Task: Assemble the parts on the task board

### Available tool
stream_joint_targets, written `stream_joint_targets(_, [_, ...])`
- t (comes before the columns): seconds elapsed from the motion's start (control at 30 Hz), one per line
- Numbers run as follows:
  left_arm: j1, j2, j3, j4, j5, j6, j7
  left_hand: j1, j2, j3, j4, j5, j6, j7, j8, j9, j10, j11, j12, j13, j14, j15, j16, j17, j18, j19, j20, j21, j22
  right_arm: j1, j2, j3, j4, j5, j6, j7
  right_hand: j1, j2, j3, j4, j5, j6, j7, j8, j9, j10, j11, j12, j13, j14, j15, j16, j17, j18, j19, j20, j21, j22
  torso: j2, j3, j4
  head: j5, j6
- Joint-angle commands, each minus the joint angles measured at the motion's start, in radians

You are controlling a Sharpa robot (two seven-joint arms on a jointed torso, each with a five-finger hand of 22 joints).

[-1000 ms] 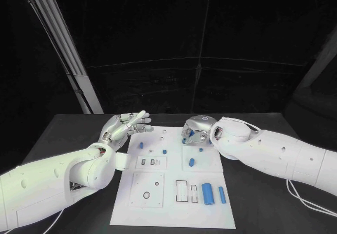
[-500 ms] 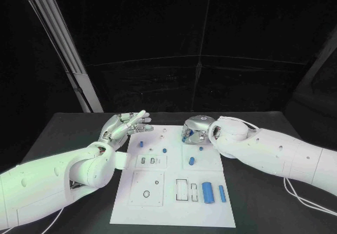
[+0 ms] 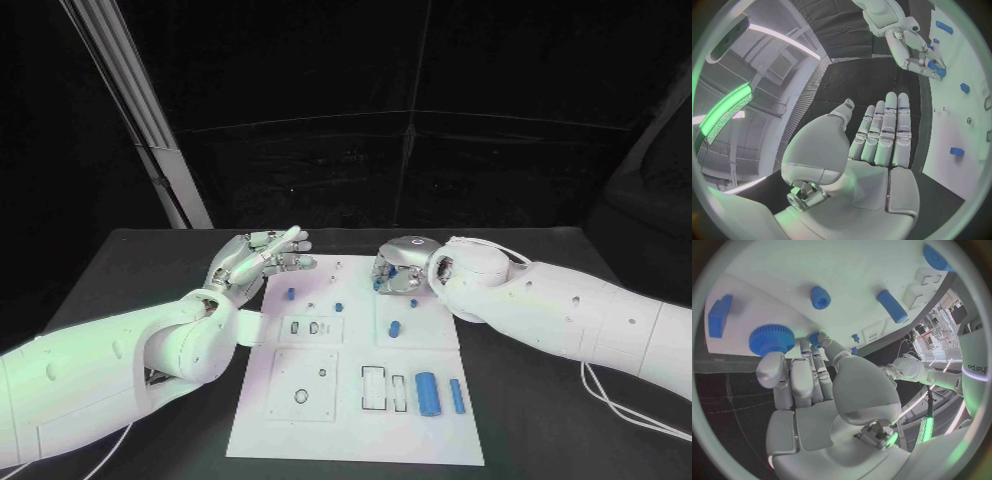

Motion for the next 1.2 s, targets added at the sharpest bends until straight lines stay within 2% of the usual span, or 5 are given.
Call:
stream_joint_targets(0.03, [0.001, 0.001, 0.001, 0.0, -0.003, 0.017, -0.003, 0.002, 0.01, 0.002, -0.006, 0.001, -0.001, 0.006, -0.005, -0.001, -0.003, 0.004, -0.005, -0.002, -0.001, 0.005, -0.006, 0.001, 0.006, 0.005, 0.001, -0.006, -0.001, 0.001, 0.0, -0.001, 0.002, 0.01, -0.039, 0.012, -0.006, 0.006, 0.018, 0.004, -0.005, 0.023, -0.007, 0.004, 0.005, 0.025, -0.005, 0.005, 0.003, 0.038, -0.002, 0.011, 0.009, -0.011, 0.011, -0.004, 0.009, 0.012, 0.001, -0.0006, 0.0008, 0.0, -0.001])
stream_joint_targets(0.27, [0.001, 0.0, 0.001, -0.001, -0.002, 0.023, -0.007, 0.003, 0.011, 0.003, -0.008, 0.001, -0.002, 0.007, -0.007, -0.001, -0.004, 0.005, -0.007, -0.002, -0.001, 0.006, -0.009, 0.002, 0.006, 0.005, 0.001, -0.008, -0.003, 0.001, -0.001, 0.0, 0.022, 0.048, -0.196, 0.026, -0.023, -0.002, 0.045, 0.025, -0.012, 0.051, -0.017, 0.007, 0.006, 0.059, -0.017, 0.007, 0.005, 0.035, -0.011, 0.021, 0.011, -0.013, 0.015, -0.013, 0.018, 0.024, 0.001, -0.0013, -0.0001, -0.001, 0.003])
stream_joint_targets(0.47, [0.001, 0.0, 0.0, 0.0, 0.002, 0.027, -0.009, 0.001, 0.01, 0.002, -0.008, 0.0, -0.003, 0.008, -0.008, -0.001, -0.005, 0.006, -0.009, -0.002, -0.002, 0.006, -0.011, 0.003, 0.006, 0.005, 0.002, -0.009, -0.004, 0.001, 0.017, 0.0, 0.007, 0.06, -0.255, 0.002, -0.027, -0.003, 0.05, 0.031, -0.012, 0.051, -0.017, 0.005, 0.006, 0.059, -0.017, 0.005, 0.004, 0.035, -0.011, 0.024, 0.014, -0.014, 0.017, -0.014, 0.021, 0.028, 0.004, -0.0028, 0.0035, -0.005, 0.011])
stream_joint_targets(0.83, [0.002, 0.006, 0.0, -0.007, 0.003, 0.03, -0.012, 0.0, 0.009, 0.001, -0.008, 0.0, -0.003, 0.008, -0.009, -0.001, -0.005, 0.006, -0.01, -0.002, -0.002, 0.007, -0.012, 0.003, 0.006, 0.005, 0.002, -0.01, -0.004, 0.011, 0.105, 0.0, -0.072, 0.066, -0.265, -0.021, -0.029, -0.01, 0.062, 0.036, -0.013, 0.047, -0.015, -0.001, 0.004, 0.055, -0.015, -0.001, 0.003, 0.035, -0.01, 0.027, 0.014, -0.015, 0.018, -0.014, 0.024, 0.032, 0.007, -0.0036, 0.0097, -0.008, 0.013])
stream_joint_targets(1.2, [0.003, 0.003, 0.0, 0.001, 0.007, 0.026, -0.011, -0.002, 0.01, 0.001, -0.008, 0.0, -0.004, 0.009, -0.009, -0.001, -0.006, 0.007, -0.011, -0.002, -0.002, 0.007, -0.013, 0.004, 0.006, 0.005, 0.002, -0.011, -0.005, 0.019, 0.155, 0.0, -0.132, 0.059, -0.246, -0.046, -0.034, -0.019, 0.077, 0.045, -0.022, 0.04, -0.013, -0.004, 0.002, 0.045, -0.012, -0.005, 0.001, 0.034, -0.007, 0.032, 0.017, -0.015, 0.018, -0.012, 0.026, 0.035, 0.012, -0.0054, 0.0075, -0.001, 0.018])
